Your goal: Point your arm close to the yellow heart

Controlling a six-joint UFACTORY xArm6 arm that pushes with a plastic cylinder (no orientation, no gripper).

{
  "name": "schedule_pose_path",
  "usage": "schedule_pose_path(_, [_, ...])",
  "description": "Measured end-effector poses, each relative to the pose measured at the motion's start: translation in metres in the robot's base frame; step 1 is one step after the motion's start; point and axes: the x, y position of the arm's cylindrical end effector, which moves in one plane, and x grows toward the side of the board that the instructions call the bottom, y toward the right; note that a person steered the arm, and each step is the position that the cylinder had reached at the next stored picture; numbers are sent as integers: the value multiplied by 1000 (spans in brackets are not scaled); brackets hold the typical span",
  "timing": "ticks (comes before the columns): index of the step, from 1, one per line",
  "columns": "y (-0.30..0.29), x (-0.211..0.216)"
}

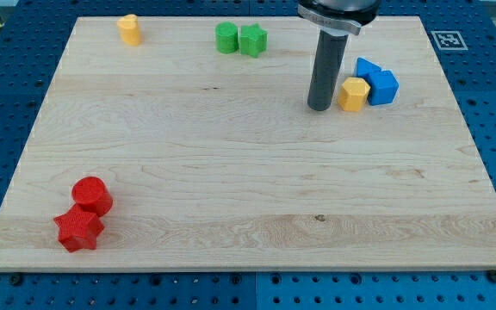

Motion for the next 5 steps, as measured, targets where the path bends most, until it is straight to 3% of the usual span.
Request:
schedule_pose_path(3, [-37,0])
schedule_pose_path(5, [-94,-2])
